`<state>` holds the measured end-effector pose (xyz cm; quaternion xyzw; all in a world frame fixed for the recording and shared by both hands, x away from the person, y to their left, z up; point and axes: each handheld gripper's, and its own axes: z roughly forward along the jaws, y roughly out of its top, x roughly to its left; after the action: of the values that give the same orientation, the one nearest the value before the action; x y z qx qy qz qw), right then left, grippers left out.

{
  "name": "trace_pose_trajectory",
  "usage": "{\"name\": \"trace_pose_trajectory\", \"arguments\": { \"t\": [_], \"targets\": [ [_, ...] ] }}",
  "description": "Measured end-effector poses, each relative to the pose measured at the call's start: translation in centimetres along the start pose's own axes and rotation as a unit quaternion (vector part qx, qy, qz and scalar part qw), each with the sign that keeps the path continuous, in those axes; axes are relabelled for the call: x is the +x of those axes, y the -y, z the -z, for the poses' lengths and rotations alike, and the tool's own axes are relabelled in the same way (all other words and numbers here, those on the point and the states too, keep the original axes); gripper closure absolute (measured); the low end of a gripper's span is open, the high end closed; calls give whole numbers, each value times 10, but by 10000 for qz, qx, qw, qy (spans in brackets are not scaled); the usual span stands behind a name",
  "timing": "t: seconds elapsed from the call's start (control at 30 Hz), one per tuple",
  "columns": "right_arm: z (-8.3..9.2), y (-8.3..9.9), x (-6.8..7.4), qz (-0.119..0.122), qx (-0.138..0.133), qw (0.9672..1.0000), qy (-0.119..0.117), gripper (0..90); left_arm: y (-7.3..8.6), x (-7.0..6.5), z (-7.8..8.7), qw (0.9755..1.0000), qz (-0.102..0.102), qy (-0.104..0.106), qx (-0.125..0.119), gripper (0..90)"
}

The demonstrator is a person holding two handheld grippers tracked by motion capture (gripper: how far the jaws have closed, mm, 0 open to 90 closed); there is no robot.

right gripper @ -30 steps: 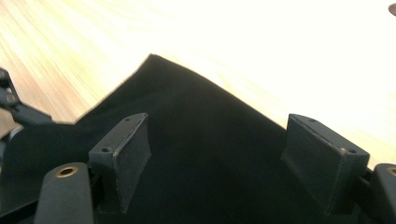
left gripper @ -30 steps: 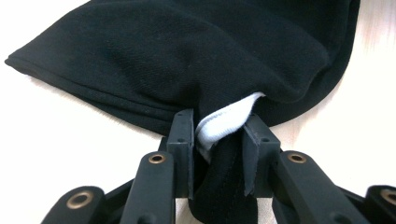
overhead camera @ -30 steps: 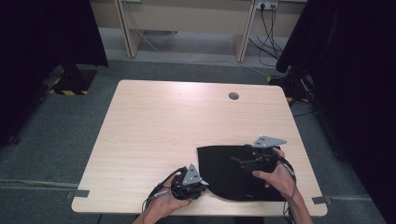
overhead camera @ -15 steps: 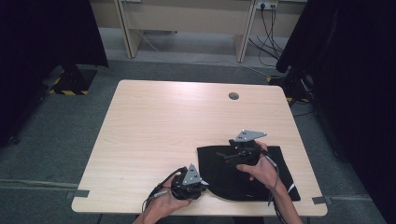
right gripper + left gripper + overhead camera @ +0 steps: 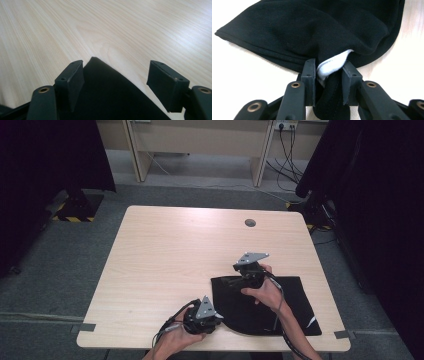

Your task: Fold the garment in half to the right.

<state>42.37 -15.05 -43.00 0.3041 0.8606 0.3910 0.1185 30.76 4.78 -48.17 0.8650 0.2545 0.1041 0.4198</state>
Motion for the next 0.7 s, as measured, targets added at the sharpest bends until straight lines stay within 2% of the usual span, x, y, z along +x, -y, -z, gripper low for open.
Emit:
{"name": "trace_pose_trajectory", "arguments": {
  "t": [0.17,0.23,0.33,0.4,0.57,0.6,0.7],
  "targets": [
    [-13,-9,5,90,36,9999,-96,325,-1,1,0,10000,-84,-43,-29,675],
    [-23,-11,7,141,175,9997,-126,346,0,0,0,10000,-34,-59,4,675],
    [-30,-11,7,119,227,9996,-151,358,0,0,0,10000,-20,7,-10,675],
    [-40,-9,7,75,305,9992,-249,363,0,0,0,10000,-25,5,-10,673],
    [-51,-9,8,40,374,9989,-286,383,0,0,0,10000,-23,7,-17,671],
    [-55,-9,9,92,412,9987,-295,404,-1,1,0,9999,-111,-44,-36,671],
    [-59,-8,9,128,461,9984,-299,427,0,1,0,10000,-47,-22,-29,671]
  ]
}}
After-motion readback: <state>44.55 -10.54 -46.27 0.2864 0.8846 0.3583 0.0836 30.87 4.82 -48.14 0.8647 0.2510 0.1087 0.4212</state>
